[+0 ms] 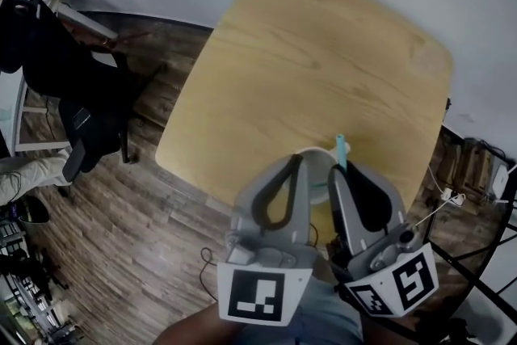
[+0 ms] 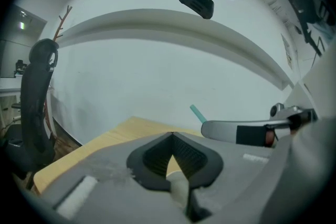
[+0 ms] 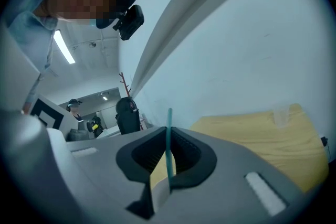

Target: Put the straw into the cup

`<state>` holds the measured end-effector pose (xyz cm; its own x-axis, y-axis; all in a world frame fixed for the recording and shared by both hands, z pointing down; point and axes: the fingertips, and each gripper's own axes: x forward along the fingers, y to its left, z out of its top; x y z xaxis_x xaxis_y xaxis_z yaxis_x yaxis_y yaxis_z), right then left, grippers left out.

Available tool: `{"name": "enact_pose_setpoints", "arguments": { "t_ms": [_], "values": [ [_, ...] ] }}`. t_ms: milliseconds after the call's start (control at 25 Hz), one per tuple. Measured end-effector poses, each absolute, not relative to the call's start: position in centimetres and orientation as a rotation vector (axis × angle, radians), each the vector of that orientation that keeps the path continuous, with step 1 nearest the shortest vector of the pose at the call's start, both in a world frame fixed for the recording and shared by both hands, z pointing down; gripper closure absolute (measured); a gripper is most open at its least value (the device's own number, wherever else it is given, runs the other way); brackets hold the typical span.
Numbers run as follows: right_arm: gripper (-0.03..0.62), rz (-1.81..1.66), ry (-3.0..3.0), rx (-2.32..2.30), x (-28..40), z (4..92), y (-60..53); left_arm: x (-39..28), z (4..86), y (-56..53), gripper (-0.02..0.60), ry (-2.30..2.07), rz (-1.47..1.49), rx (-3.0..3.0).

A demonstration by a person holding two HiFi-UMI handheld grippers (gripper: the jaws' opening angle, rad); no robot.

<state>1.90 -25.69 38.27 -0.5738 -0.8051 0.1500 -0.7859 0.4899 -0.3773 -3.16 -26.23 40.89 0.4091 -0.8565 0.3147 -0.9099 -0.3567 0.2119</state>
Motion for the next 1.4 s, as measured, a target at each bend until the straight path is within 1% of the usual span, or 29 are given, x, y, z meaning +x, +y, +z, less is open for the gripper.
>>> {"name": "enact_pose_setpoints", "arguments": {
  "t_ms": [600, 1400],
  "values": [
    [0.556, -0.715, 2.61, -1.487, 3.1, 40.8, -26.5, -3.3, 44.8, -26.9, 0.565, -1.488, 0.255, 2.249],
    [0.549, -0.692, 2.617, -1.496, 2.0, 40.5, -26.9, -4.2, 43.7, -27.6, 0.565, -1.49, 0.222, 2.273]
  ]
}}
